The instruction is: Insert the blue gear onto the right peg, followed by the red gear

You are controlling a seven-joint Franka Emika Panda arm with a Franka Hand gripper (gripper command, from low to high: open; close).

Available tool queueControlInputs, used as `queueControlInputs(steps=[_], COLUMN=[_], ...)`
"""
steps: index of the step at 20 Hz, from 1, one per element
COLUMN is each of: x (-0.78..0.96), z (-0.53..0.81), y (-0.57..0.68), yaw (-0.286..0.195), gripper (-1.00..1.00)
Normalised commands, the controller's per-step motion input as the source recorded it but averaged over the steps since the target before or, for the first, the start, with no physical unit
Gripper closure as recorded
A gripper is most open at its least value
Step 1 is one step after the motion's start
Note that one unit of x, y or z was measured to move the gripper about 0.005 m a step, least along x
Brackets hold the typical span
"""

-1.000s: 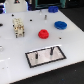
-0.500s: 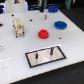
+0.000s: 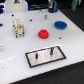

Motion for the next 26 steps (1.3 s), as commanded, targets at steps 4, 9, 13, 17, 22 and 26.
queueControlInputs(steps=[4, 9, 13, 17, 22, 26], x=[-0.39, -0.36, -0.37, -0.36, -0.2, -0.24], z=[-0.41, -0.52, -0.56, -0.56, -0.49, -0.31], y=[0.53, 0.34, 0.17, -0.02, -0.21, -0.04], yaw=[0.0, 0.0, 0.0, 0.0, 0.0, 0.0], gripper=[-1.0, -1.0, -1.0, -1.0, -1.0, -1.0])
